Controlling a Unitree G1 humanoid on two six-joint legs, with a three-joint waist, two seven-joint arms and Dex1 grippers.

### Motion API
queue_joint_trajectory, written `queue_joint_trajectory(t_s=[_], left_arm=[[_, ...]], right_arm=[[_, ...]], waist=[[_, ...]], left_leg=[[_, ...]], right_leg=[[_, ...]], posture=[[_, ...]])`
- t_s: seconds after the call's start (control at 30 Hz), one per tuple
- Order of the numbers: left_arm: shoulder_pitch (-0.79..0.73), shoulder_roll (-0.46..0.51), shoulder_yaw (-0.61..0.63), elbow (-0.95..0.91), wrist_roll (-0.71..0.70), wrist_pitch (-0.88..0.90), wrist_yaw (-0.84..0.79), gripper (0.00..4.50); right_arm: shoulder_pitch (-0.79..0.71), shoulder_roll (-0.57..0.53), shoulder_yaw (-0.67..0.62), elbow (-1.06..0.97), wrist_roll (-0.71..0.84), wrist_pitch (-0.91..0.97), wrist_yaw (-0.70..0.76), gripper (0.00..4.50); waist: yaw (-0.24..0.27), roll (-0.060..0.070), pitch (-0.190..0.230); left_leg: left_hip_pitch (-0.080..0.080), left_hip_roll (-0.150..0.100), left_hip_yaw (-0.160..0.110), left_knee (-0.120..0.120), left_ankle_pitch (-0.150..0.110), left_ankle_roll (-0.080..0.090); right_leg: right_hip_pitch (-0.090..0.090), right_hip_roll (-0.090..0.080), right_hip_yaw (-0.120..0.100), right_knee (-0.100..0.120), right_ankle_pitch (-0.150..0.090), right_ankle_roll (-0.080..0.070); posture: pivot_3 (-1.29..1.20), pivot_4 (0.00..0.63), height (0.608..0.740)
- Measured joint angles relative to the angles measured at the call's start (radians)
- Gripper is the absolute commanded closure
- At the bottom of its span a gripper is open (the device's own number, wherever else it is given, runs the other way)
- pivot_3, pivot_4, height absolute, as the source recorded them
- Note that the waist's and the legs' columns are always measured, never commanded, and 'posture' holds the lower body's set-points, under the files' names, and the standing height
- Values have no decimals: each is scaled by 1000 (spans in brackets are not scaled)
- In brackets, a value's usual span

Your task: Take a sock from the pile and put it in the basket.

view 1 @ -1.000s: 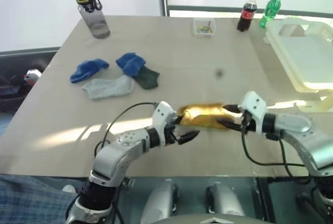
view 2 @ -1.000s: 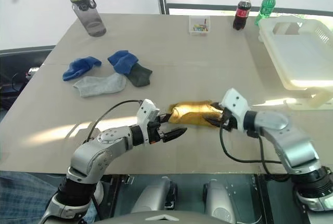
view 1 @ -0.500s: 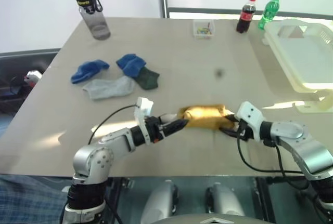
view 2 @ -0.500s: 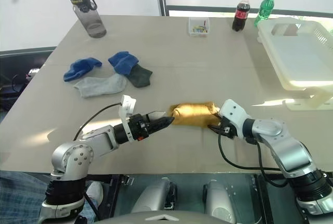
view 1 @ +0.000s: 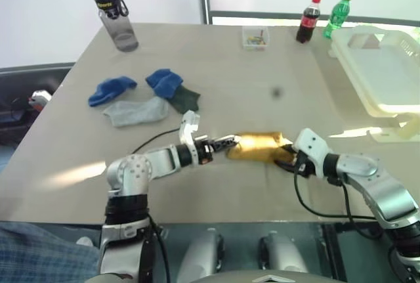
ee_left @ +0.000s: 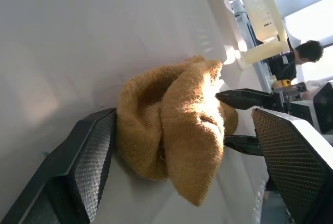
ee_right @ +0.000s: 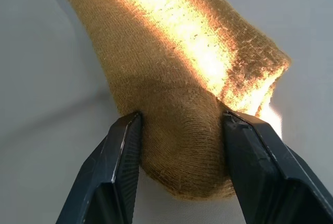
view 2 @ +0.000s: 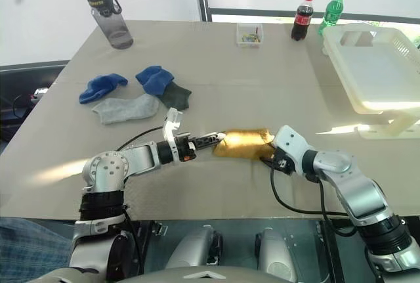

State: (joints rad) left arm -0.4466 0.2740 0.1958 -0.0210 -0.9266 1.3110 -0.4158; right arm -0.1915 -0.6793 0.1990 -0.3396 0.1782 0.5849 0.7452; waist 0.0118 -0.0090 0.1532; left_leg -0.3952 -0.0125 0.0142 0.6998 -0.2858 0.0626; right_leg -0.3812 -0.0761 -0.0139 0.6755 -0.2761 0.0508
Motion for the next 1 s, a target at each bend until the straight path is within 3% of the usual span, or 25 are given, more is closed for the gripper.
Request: queue_joint_trajectory(t_s=[0.23,0.5,0.67,0.83,1.0], left_arm=[[-32,-26,14,32,-107,110,-65,84],[-69,-86,33,32,-177,119,-70,84],[-82,-103,29,32,-176,97,-69,84],[-117,-135,-50,74,-119,41,-90,84],[-141,-153,-120,125,-36,-21,-107,84]], right_arm=[[5,2,0,-12,-2,5,-9,1977],[4,17,-1,-20,-10,20,-14,1977],[2,20,-1,-20,-10,22,-13,1977],[-2,34,-11,-31,-4,39,-15,1977],[-1,43,-121,-128,129,141,-3,1977]], waist=[[-1,-1,1],[-2,-1,1],[-3,-1,1],[-1,-1,1],[2,0,2]], left_leg=[[-1,0,0,-1,0,0],[-1,0,0,-4,0,-1],[0,0,0,-9,1,-2],[-1,-1,0,-15,1,-2],[-7,-1,0,-16,1,-2]], right_leg=[[-1,-1,0,-2,0,0],[-1,-1,0,-4,0,0],[-1,-1,0,-7,0,0],[-1,-1,0,-13,1,0],[-7,-1,0,-14,0,0]], posture=[[0,150,740],[0,150,740],[0,150,740],[0,150,740],[0,150,740]])
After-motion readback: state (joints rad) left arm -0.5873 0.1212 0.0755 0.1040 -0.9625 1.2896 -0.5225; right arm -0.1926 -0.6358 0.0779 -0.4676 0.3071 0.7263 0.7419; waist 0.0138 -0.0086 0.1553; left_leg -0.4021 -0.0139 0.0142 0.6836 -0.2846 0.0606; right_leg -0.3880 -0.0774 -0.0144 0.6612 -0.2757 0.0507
